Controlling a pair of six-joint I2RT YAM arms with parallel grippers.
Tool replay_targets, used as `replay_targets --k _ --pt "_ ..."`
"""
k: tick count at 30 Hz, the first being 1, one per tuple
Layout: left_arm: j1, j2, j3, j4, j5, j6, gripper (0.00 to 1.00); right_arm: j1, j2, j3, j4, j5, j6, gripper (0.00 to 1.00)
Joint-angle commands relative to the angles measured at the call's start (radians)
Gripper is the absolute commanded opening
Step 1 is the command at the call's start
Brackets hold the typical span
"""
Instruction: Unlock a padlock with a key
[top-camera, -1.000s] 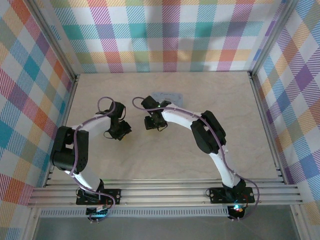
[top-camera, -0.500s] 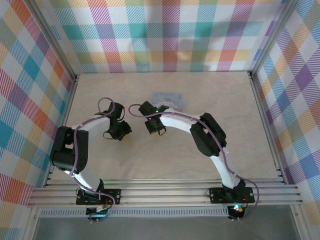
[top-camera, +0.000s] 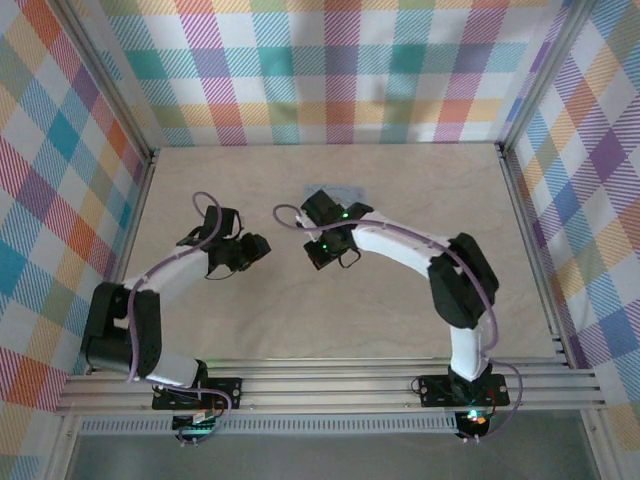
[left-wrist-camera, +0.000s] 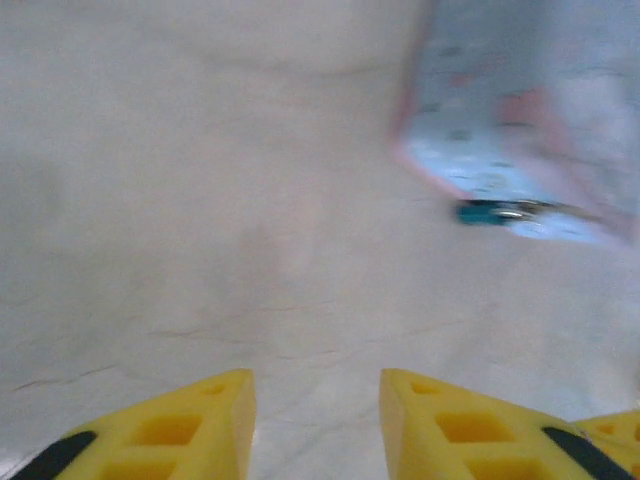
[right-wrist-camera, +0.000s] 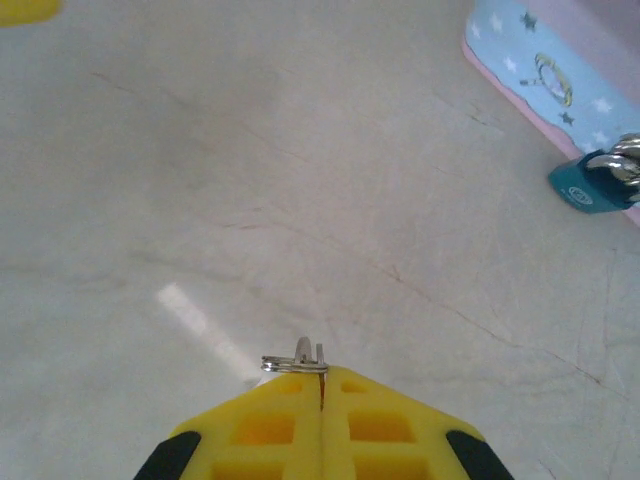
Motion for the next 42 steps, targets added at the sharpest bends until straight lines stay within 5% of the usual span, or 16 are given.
replay_targets --k 1,6,11,18,29,34,38,42 --pt "-0.008 -0.091 -0.044 0.25 0.133 0.072 0.43 -0.042 -0.097 -0.027 -0.039 -0.236 -0.096 0.0" --pt "-0.077 -0.103 0.053 0.162 0.386 0.261 0.47 -0.098 -0.196 -0.061 -0.036 -0.422 -0.126 0.0" --pt "-0.213 -0.059 0.147 0.077 0.526 0.4 0.48 -0.148 -0.254 -0.11 -0.001 -0.535 -0.11 0.0" --pt "-0.305 -0.023 0.218 -0.002 0.483 0.486 0.46 -0.174 -0.309 -0.17 0.025 -0.61 -0.081 0.0" --pt "-0.311 0.026 0.233 -0.046 0.479 0.504 0.41 -0.194 -0.363 -0.237 0.063 -0.653 -0.059 0.0" --pt "-0.32 0.04 0.245 -0.051 0.502 0.504 0.31 -0.194 -0.362 -0.255 0.094 -0.688 -0.039 0.0" --pt "-0.322 0.045 0.245 -0.044 0.505 0.497 0.02 -0.194 -0.359 -0.267 0.122 -0.698 -0.028 0.0" --pt "-0.322 0.054 0.24 -0.036 0.484 0.467 0.0 -0.196 -0.357 -0.284 0.157 -0.693 -0.006 0.0"
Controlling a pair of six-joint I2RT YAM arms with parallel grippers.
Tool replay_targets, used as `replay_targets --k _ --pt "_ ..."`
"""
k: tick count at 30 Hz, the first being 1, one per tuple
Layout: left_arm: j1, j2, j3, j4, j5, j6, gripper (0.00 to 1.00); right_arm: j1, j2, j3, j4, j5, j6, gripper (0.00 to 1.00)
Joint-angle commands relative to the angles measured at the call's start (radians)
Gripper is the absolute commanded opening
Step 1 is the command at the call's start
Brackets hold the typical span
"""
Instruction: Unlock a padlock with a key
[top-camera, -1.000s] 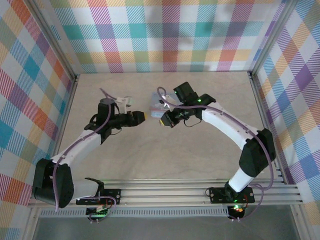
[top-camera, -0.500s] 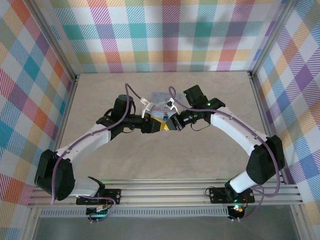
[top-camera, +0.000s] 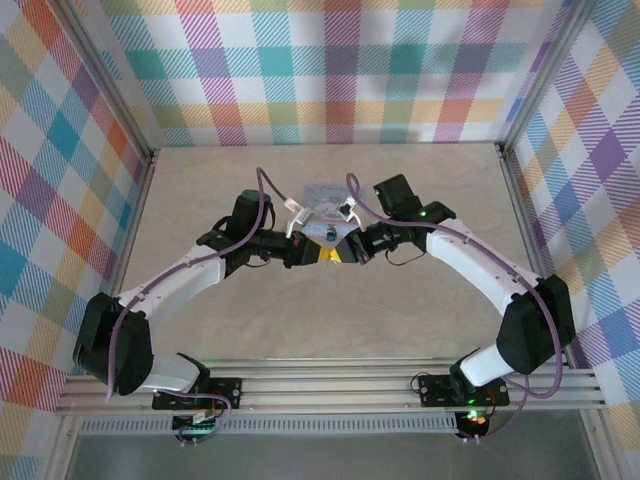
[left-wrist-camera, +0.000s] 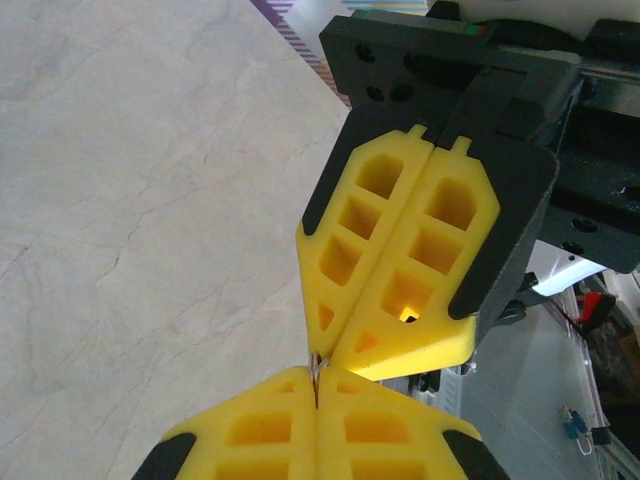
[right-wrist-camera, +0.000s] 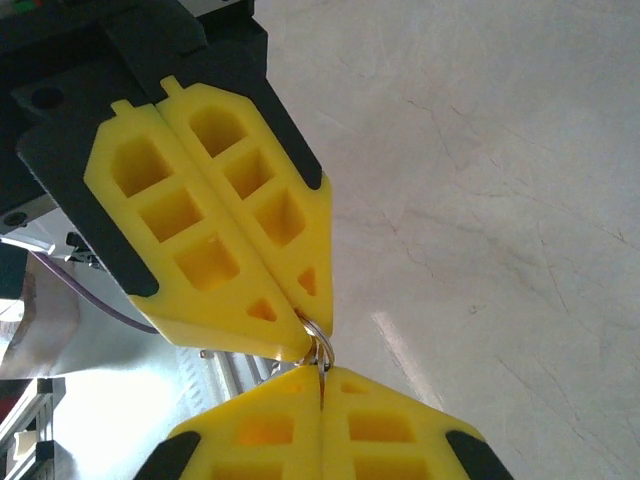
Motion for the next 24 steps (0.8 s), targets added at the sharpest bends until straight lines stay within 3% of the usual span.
replay_targets --k 1,3,9,17,24 --pt "-0.014 0.018 0.01 0.019 -0.003 -0.03 0.0 0.004 -0.018 -0.016 0.094 -0.059 0.028 0.0" --pt "-0.014 0.017 -0.006 0.045 -0.017 -0.062 0.0 0.001 -0.024 -0.036 0.13 -0.041 0.054 0.0" --pt "0.002 -0.004 -0.056 0.123 -0.09 -0.161 0.0 -0.024 -0.071 -0.112 0.236 0.028 0.149 0.25" --pt "0.051 -0.019 -0.087 0.223 -0.063 -0.286 0.0 -0.067 -0.185 -0.296 0.445 0.05 0.283 0.37" --pt "0.062 -0.005 -0.019 0.093 -0.106 -0.329 0.0 -0.001 -0.287 -0.476 0.643 0.346 0.227 0.43"
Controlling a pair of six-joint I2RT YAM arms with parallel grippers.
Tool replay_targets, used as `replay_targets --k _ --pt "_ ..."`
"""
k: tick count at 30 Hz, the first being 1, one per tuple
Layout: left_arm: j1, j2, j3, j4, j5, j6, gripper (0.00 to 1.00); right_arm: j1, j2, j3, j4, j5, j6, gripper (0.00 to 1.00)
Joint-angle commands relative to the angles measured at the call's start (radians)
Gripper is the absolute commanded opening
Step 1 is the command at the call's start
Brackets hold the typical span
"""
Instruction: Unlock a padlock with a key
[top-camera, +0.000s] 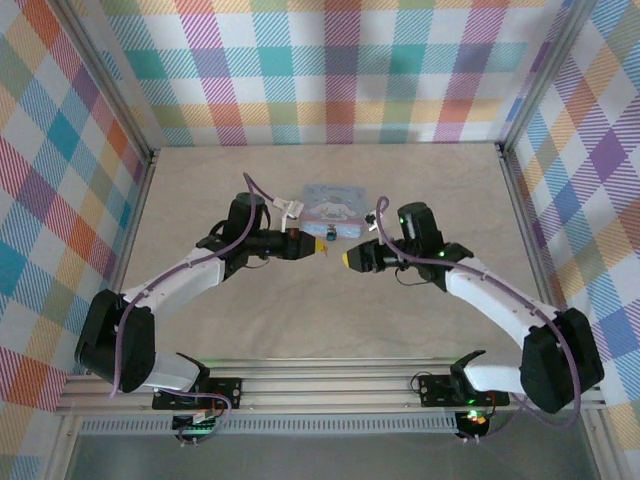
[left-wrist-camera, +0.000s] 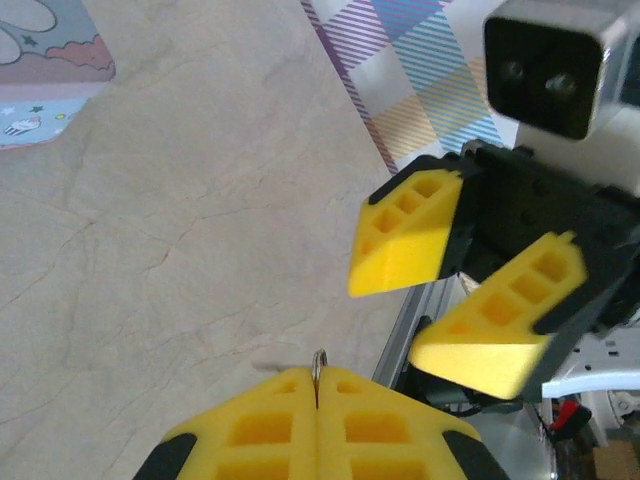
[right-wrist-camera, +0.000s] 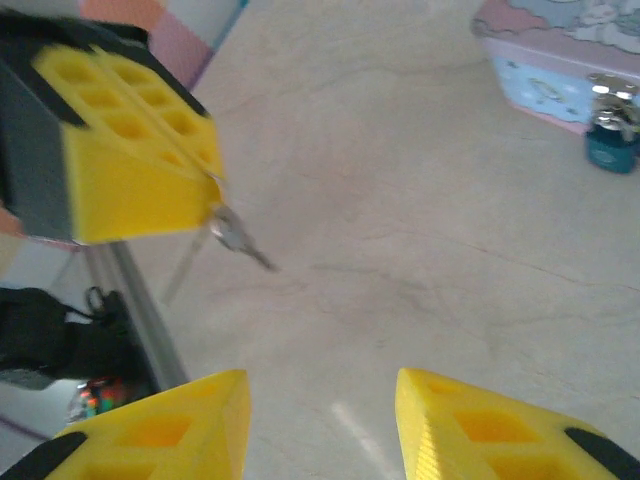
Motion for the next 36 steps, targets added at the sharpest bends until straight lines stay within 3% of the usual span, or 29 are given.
replay_targets --k 1,5,10,18,26,36 --pt "0.009 -0.017 0.056 -0.079 -0.041 -0.02 0.0 0.045 -0.059 -0.061 0.175 0.162 -0.03 0.43" --pt "0.003 -0.065 0.046 -0.121 -0.125 0.017 0.0 0.064 -0.053 -0.023 0.183 0.16 0.042 0.42" --pt "-0.031 -0.156 -0.026 -0.018 -0.249 0.024 0.0 0.064 -0.01 0.002 0.266 0.033 0.246 0.38" --pt "-0.119 -0.274 -0.136 0.184 -0.472 0.042 0.0 0.074 0.004 -0.052 0.494 -0.031 0.538 0.36" --pt "-0.164 -0.3 -0.166 0.216 -0.576 0.054 0.0 0.119 0.046 0.018 0.465 -0.056 0.542 0.35" --pt "-0.167 -0.293 -0.168 0.227 -0.574 0.036 0.0 0.121 0.089 0.052 0.456 -0.075 0.534 0.31"
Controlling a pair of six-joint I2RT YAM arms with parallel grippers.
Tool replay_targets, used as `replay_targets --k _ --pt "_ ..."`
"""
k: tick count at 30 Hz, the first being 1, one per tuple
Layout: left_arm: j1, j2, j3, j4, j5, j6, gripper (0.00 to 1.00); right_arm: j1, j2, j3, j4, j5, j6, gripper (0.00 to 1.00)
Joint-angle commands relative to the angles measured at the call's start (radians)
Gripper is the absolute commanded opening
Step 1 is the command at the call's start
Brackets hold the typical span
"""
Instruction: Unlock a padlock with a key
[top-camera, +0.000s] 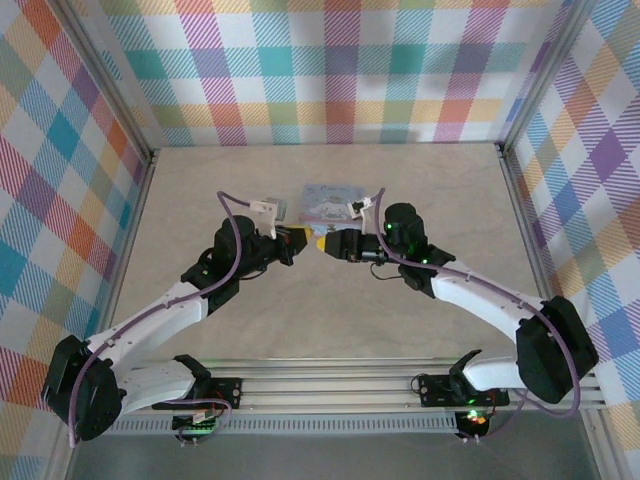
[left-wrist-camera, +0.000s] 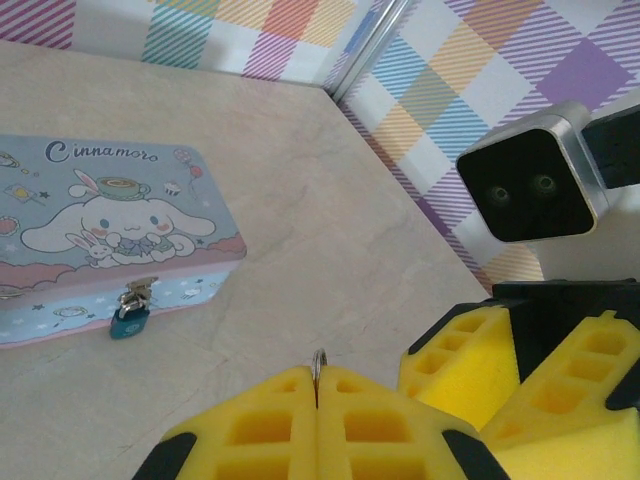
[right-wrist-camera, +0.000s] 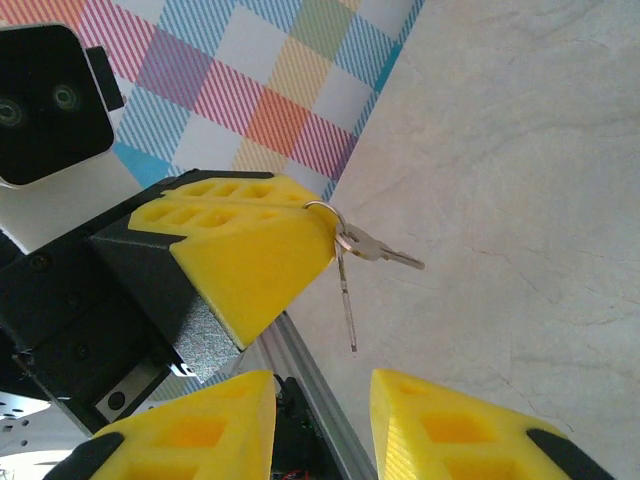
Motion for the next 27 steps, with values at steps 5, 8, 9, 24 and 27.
replay_targets --k 5,8,9,24,27 --pt "-0.014 0.004 -0.006 0.051 0.01 -0.008 0.0 0.002 0.059 0.068 0.025 -0.038 -0.002 0.31" --pt "-0.013 0.005 -0.01 0.05 0.017 -0.012 0.0 0.002 0.081 0.089 0.026 -0.043 0.0 0.29" --pt "-0.013 0.001 -0.012 0.048 0.017 -0.01 0.0 0.002 0.084 0.093 0.032 -0.041 -0.002 0.25" --pt "0.041 -0.02 0.024 -0.211 -0.055 0.235 0.4 -0.041 0.056 0.261 -0.499 -0.066 -0.202 0.0" --pt "0.077 -0.057 0.001 -0.145 0.069 0.35 0.49 -0.108 0.072 0.384 -0.838 -0.1 -0.305 0.0"
